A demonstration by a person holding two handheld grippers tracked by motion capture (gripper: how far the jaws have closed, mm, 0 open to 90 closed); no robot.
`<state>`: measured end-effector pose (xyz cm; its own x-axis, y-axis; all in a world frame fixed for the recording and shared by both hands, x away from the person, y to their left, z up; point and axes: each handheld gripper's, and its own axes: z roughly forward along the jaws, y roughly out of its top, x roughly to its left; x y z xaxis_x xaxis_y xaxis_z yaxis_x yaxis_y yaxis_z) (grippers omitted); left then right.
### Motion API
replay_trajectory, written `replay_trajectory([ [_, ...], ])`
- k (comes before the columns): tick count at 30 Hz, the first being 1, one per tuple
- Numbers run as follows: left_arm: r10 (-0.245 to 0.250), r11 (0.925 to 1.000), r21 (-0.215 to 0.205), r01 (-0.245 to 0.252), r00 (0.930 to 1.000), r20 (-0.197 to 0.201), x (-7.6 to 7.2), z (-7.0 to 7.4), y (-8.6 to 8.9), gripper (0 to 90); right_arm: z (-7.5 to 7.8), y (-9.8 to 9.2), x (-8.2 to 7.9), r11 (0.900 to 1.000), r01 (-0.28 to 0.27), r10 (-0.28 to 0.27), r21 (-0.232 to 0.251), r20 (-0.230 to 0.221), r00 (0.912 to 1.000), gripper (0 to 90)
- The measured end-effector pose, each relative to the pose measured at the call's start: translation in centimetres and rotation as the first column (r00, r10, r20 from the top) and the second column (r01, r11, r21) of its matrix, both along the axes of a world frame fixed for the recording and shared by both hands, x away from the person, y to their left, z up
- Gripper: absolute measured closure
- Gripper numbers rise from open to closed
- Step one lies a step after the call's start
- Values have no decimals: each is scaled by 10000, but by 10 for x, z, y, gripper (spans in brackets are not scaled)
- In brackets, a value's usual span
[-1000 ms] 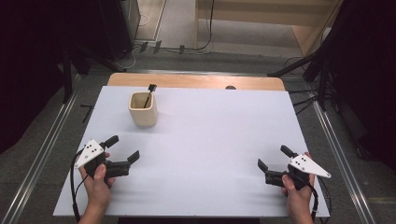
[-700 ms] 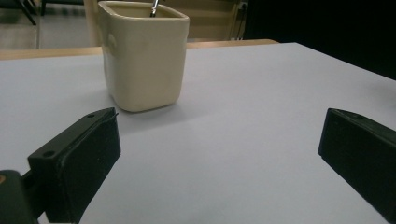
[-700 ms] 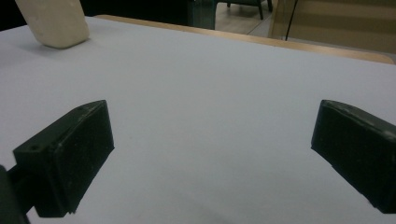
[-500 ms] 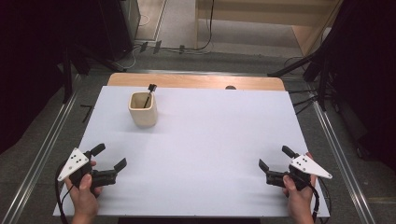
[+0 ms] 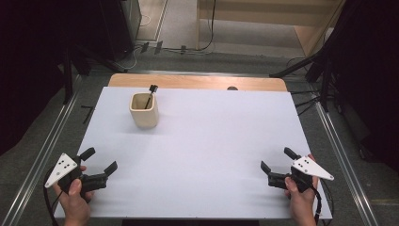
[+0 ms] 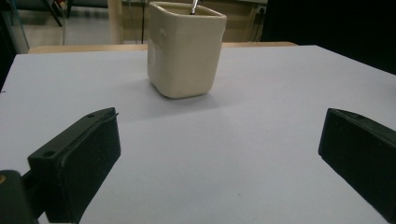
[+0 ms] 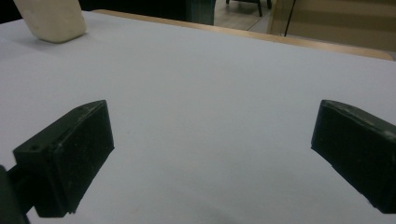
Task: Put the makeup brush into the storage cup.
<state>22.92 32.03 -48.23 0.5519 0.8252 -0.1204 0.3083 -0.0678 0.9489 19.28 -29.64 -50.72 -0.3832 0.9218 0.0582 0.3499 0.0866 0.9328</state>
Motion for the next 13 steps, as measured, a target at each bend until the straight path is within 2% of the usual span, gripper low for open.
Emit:
replay_trajectory([
  [2,-20,10000,-76,20,10000,-73,1,-1,0,0,-1,0,0,10000,-5,5,-18,-14,10000,0],
  [5,42,10000,22,-41,9999,-166,1,-2,0,0,-1,0,0,10000,10,-10,-30,-22,10000,0],
  [13,22,9999,122,-21,9999,-101,1,-2,0,0,-4,0,2,9998,32,-35,-186,-160,9999,0],
])
